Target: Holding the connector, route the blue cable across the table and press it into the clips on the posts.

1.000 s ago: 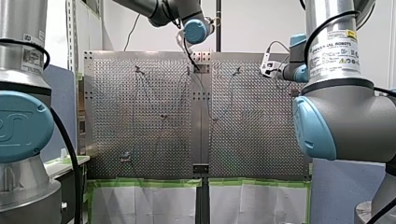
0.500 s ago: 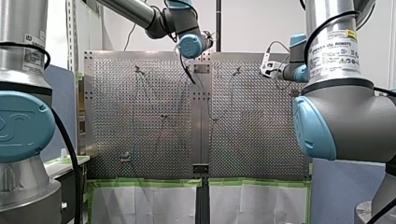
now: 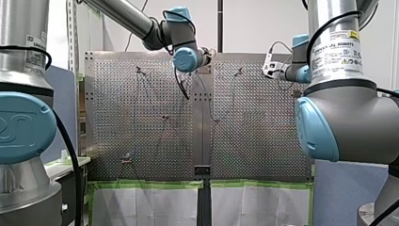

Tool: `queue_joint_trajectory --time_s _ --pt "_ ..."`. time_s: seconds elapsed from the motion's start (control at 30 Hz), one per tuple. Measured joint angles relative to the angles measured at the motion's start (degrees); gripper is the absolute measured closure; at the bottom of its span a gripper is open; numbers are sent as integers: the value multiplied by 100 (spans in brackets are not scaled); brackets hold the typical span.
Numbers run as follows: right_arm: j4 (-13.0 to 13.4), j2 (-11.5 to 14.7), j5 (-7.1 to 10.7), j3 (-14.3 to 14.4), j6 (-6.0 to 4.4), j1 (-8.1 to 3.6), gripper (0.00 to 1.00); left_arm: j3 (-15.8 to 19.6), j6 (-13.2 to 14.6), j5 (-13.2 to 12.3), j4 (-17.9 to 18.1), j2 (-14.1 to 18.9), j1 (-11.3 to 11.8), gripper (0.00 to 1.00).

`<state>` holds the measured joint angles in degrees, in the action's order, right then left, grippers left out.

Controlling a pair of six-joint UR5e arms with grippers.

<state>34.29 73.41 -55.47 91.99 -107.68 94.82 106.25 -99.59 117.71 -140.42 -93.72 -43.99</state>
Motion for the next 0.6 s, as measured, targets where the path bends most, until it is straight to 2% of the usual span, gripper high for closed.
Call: queue_joint_trajectory --time_s 0.6 --pt "-8 -5 7 12 16 -8 100 812 0 -10 -48 0 70 0"
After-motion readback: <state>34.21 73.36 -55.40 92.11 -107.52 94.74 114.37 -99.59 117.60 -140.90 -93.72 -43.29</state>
